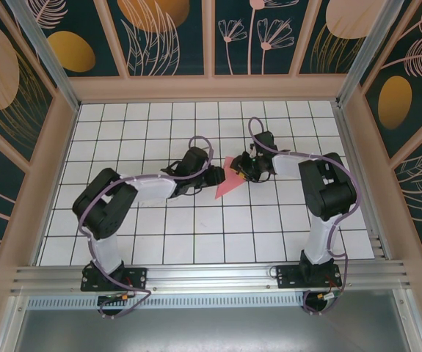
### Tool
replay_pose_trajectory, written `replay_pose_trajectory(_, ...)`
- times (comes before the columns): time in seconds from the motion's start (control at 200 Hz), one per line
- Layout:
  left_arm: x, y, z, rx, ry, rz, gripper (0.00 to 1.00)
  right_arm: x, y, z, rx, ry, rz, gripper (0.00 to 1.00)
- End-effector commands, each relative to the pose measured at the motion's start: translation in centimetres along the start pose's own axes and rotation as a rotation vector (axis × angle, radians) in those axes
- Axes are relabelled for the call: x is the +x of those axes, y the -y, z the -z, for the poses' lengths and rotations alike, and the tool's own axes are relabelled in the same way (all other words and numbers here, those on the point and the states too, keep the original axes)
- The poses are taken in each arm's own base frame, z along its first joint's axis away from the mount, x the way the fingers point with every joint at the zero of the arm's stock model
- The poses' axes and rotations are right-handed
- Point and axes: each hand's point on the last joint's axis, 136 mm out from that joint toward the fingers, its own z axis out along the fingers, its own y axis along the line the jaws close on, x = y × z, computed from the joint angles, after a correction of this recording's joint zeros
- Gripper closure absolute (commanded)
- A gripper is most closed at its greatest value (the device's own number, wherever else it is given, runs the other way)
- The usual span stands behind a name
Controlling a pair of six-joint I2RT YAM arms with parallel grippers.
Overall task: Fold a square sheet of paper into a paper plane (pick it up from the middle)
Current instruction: Turn over the paper at the center of the table.
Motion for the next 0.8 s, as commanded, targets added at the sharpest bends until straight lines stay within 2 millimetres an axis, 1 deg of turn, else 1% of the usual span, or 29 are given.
replay_pose_trajectory(0.0,-1.1,1.4,-1.2,0.061,0.000,0.001,0.73,-0.2,-0.2,1.1,0.006,0.025,-0.014,0.65)
replay_pose_trajectory(0.13,-1.0,0.1,-2.3,0.006,-0.008,0.010,0.77,-0.1,-0.2,1.2,0.003,0.026,-0.016,0.65)
replay_pose_trajectory(0.23,-0.4,-1.4,-3.0,-0.049,-0.022,0.020,0.81,-0.1,-0.1,1.2,0.006,0.025,-0.020,0.65)
replay_pose_trajectory(0.295,-0.3,-2.3,-3.1,-0.081,-0.016,0.026,0.82,-0.1,0.1,1.1,0.014,0.025,-0.026,0.65)
replay_pose_trajectory(0.4,-0.1,-3.1,-3.0,-0.108,-0.007,0.027,0.84,-0.1,0.7,0.9,0.032,0.026,-0.037,0.65)
replay_pose_trajectory(0.58,0.2,-3.6,-3.1,-0.128,-0.013,0.025,0.85,-0.2,1.0,0.8,0.042,0.027,-0.045,0.64)
replay_pose_trajectory(0.746,0.4,-3.6,-3.3,-0.126,-0.021,0.027,0.86,-0.1,0.3,0.5,0.010,0.006,-0.033,0.64)
replay_pose_trajectory(0.796,0.3,-3.6,-3.3,-0.125,-0.020,0.027,0.86,0.0,0.1,0.3,0.001,-0.006,-0.026,0.66)
